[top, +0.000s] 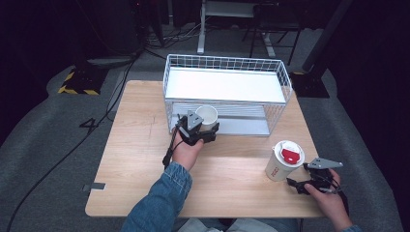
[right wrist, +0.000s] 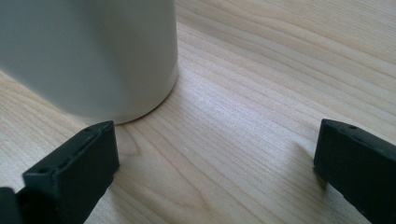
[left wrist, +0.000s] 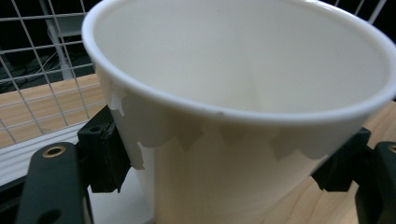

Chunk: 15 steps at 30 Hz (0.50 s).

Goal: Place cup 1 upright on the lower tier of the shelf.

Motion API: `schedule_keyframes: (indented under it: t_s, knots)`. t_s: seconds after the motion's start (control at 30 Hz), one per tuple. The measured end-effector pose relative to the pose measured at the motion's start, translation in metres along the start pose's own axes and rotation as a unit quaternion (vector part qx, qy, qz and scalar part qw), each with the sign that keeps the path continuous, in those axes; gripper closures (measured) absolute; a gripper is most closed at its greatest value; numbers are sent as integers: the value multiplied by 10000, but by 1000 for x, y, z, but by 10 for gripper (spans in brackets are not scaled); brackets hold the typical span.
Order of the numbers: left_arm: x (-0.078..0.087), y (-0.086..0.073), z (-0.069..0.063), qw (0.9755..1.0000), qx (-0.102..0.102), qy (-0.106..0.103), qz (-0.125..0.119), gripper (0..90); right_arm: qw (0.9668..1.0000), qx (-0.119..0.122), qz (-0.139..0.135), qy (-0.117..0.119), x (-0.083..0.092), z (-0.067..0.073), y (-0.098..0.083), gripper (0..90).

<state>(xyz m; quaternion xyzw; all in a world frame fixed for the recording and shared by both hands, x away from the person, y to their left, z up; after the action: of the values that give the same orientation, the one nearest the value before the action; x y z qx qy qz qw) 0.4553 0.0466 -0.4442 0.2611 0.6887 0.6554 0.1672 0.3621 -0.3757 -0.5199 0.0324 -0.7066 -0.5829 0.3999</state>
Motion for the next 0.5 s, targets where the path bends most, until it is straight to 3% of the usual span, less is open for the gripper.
schedule_keyframes:
  t_s: [0.1, 0.27, 0.5]
  knots:
    - [-9, -4, 3, 9999, 32, 153, 46, 215, 10000, -1, 0, 0, 0, 0, 0, 1]
    - [-19, -6, 7, 9996, 147, 219, -40, 215, 10000, 0, 0, 0, 0, 0, 0, 1]
    - [-32, -9, 14, 9991, 143, 351, -189, 215, 10000, -1, -1, 1, 0, 0, 0, 1]
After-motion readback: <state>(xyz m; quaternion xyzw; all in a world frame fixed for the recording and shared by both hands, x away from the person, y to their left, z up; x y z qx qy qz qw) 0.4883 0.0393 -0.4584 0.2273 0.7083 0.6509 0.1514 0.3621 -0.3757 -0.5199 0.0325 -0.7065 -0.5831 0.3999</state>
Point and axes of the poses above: each handheld gripper's, and its own axes: x roughly backward along the jaws, y roughly out of its top, z roughly to its left, the point moved 2 cm from there along -x, roughly forward along the jaws, and after that the axes turned 13 degrees about -z, right-handed, at the moved point
